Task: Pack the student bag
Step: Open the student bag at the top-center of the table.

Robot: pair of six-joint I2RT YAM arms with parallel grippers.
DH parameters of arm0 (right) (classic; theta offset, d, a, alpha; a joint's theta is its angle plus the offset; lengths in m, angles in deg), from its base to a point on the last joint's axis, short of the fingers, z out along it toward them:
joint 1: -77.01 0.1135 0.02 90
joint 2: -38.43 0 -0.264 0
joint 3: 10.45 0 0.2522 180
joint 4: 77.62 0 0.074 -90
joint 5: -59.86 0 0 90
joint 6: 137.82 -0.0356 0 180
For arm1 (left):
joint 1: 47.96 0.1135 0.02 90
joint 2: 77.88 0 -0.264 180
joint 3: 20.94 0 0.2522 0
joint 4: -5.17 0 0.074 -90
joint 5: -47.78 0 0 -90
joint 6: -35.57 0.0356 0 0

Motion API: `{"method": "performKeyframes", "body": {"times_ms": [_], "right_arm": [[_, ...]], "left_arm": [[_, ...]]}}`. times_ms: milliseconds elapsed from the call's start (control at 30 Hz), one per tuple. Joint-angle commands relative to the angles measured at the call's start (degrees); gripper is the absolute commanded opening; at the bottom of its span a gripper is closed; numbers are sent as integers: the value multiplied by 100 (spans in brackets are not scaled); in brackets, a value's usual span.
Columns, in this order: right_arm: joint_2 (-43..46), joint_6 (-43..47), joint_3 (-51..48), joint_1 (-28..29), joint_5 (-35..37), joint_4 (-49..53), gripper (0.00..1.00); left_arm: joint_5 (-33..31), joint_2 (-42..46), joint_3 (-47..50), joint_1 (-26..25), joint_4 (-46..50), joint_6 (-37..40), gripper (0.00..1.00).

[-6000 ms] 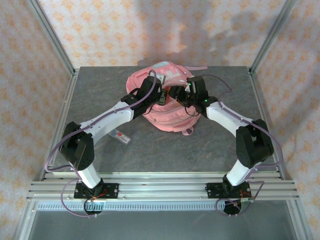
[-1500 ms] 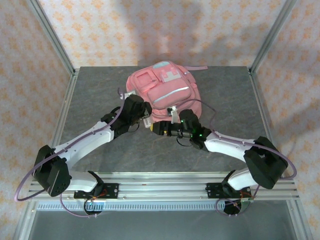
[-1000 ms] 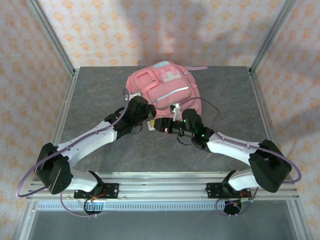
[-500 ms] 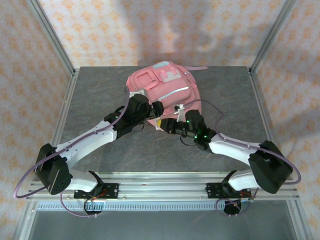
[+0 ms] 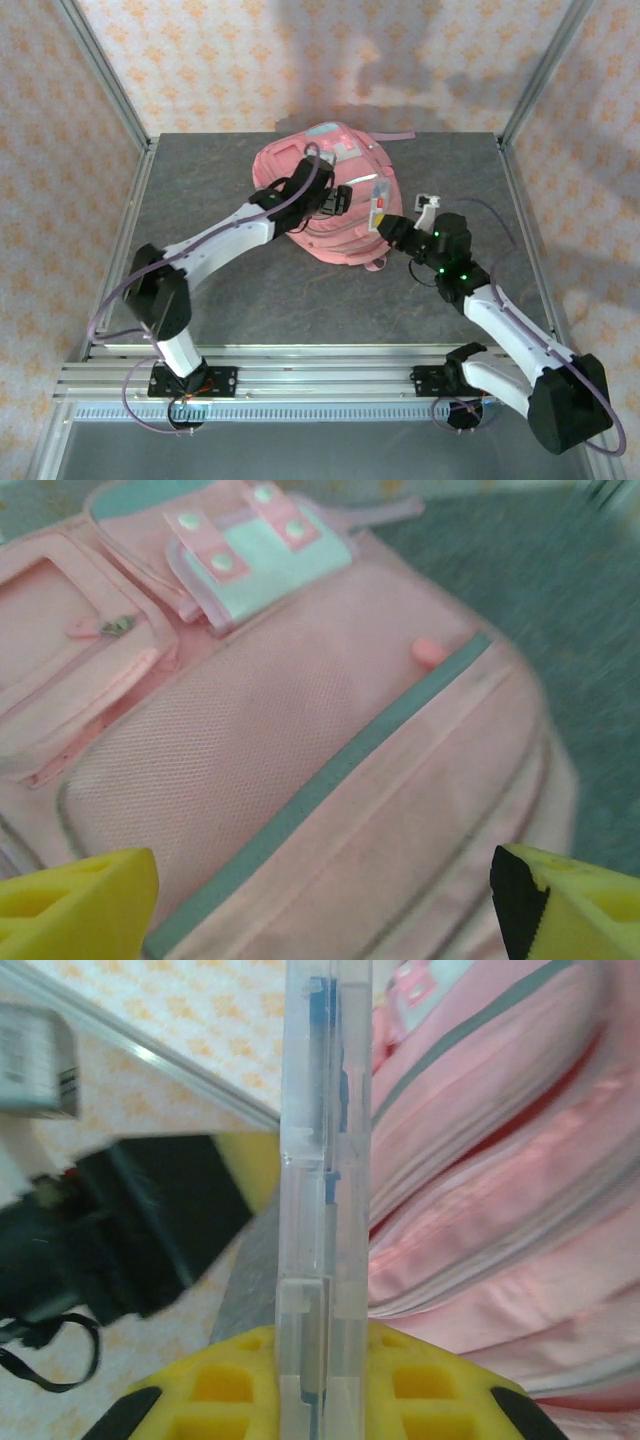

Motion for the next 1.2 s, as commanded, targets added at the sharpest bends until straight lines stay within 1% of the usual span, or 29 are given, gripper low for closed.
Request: {"method": "performKeyframes", "body": {"times_ms": [0, 67, 167, 233, 333, 467, 500, 567, 667, 767, 833, 867, 1000, 1033, 1133, 1167], "right_arm": [[264, -48, -167, -287, -141, 322, 12], [340, -59, -240, -412, -177, 350, 12], [328, -66, -311, -505, -218, 352, 12], [297, -92, -359, -525, -232, 266, 11], [197, -119, -371, -528, -279, 175, 11], [191, -139, -397, -525, -293, 69, 11], [193, -132, -384, -523, -293, 69, 11], [174, -114, -370, -535, -318, 56, 11], [126, -110, -336, -533, -374, 25, 11], [112, -148, -336, -536, -416, -32, 11], [112, -184, -344, -532, -442, -71, 11], [123, -201, -349, -532, -447, -79, 11], [69, -224, -405, -532, -477, -114, 11], [30, -225, -406, -532, -499, -116, 10], [-59, -237, -430, -535, -538, -165, 10], [-71, -258, -453, -538, -533, -208, 10]], "left_arm": [[-409, -453, -429, -80, 575, 874, 89], [-600, -708, -650, -127, 636, 1103, 93], [-945, -1062, -901, -249, 700, 1384, 93], [-1054, -1161, -952, -295, 657, 1483, 93], [-864, -1137, -950, -326, 605, 1485, 93], [-488, -902, -642, -433, 358, 1509, 93], [-442, -729, -568, -474, 324, 1548, 93], [-425, -682, -467, -529, 334, 1644, 94], [-775, -824, -464, -553, 443, 1743, 95], [-1461, -1074, -452, -558, 366, 1850, 92], [-1843, -1177, -456, -558, 252, 1952, 85], [-1883, -1205, -489, -559, 236, 1996, 79], [-1763, -1178, -681, -522, 198, 2069, 44], [-1716, -1158, -734, -501, 196, 2075, 32], [-1480, -1161, -952, -374, 280, 2061, 4], [-1443, -1153, -1010, -350, 311, 2052, 0]]}}
